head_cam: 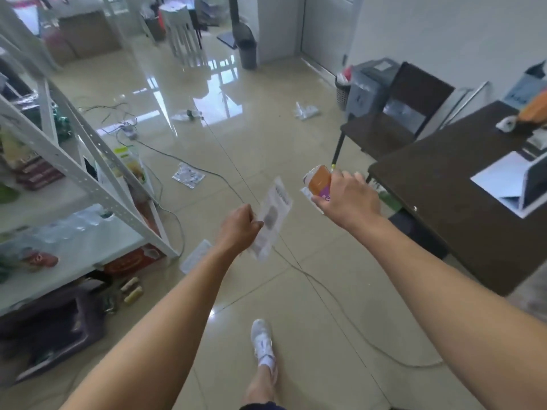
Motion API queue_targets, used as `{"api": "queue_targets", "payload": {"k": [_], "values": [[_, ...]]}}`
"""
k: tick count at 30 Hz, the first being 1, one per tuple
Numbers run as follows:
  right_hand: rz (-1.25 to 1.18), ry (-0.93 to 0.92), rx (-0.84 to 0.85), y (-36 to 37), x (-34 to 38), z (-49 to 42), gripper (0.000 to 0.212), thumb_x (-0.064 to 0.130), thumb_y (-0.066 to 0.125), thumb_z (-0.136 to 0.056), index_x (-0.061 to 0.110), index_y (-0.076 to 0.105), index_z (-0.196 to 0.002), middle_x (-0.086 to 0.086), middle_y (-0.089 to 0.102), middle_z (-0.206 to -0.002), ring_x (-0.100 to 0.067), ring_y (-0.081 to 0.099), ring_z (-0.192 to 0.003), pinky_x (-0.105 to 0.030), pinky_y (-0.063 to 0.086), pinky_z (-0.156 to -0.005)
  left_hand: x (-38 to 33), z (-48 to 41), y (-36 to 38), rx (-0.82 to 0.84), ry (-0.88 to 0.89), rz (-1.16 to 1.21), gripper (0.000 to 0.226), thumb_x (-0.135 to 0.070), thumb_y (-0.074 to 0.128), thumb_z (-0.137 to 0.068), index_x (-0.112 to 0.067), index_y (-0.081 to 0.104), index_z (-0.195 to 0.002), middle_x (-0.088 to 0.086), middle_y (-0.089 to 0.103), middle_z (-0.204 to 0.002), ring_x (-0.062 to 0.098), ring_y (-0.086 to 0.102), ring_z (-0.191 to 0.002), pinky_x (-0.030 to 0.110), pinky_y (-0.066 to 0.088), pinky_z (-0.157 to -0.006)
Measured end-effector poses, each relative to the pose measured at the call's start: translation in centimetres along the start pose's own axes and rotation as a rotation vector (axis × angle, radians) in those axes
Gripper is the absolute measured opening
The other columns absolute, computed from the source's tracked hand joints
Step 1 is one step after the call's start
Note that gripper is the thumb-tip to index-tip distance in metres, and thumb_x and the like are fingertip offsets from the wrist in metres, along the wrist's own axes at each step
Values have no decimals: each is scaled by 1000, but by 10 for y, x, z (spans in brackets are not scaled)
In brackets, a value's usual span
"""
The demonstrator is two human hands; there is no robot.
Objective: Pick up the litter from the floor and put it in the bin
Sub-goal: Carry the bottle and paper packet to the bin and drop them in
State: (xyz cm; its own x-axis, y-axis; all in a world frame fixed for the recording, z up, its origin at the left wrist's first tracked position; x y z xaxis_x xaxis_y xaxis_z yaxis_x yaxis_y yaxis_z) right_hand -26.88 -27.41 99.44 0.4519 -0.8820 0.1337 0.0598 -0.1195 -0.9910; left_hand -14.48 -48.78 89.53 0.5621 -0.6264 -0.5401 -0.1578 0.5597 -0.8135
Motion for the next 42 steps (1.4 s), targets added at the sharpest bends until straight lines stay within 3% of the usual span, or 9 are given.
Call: {"api": "queue_targets", "payload": {"k": [5,12,16,25,31,38,42], "values": [[8,-21,10,-6,55,-92,62,64,62,-89,10,58,-120,-9,64,-119,-31,52,-117,-41,47,-84,21,-94,-45,14,2,40,28,-37,65,-90,-23,45,-76,-4,55,-77,17,50,-67,33,32,-55],[-3,-57,-14,-16,106,-197,63,64,64,-88,10,57,-118,-9,64,-118,-32,51,-121,-41,44,-79,31,-197,-98,15,32,100,13,-19,58,-86,-18,47,-81,1,54,-79,25,51,-76,38,40,-65],[-3,-78,-7,-16,120,-259,61,62,68,-88,10,56,-118,-8,64,-118,-31,50,-120,-38,38,-75,34,-259,-117,22,17,96,10,-21,58,-82,-18,48,-79,2,56,-80,23,52,-75,41,45,-68],[-111,-104,58,24,150,-451,64,60,73,-85,11,57,-122,-8,63,-119,-31,50,-120,-42,49,-87,25,-433,-123,55,-36,51,12,-29,53,-79,-18,49,-78,0,57,-76,17,51,-68,35,37,-57],[-121,-112,109,42,176,-587,63,59,71,-86,10,57,-122,-12,64,-120,-34,51,-120,-43,47,-93,22,-549,-151,6,-93,97,19,-33,57,-84,-15,50,-79,0,55,-77,19,48,-69,37,39,-63],[-77,-172,136,64,253,-758,60,59,68,-86,11,58,-120,-11,65,-118,-34,52,-118,-43,47,-92,56,-703,-202,-2,-125,110,25,-36,60,-90,-13,53,-81,0,54,-75,18,48,-67,33,36,-58],[-36,-152,123,66,295,-861,59,60,67,-85,12,58,-119,-12,65,-119,-35,53,-118,-46,47,-96,87,-805,-238,43,-146,89,16,-27,60,-89,-12,56,-87,0,57,-78,20,51,-72,33,37,-58]]}}
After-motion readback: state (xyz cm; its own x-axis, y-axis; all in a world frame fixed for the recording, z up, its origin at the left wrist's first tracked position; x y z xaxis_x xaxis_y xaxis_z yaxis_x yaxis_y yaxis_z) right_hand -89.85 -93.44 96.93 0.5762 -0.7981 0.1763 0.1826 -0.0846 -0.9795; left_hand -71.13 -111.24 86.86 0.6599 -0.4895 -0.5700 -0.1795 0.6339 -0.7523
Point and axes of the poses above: each hand's wrist, its own z-axis away from the middle knuckle, its own y-axis out of the palm, x = y × z, the point moved 4 cm from there along -z, towards the middle knuckle
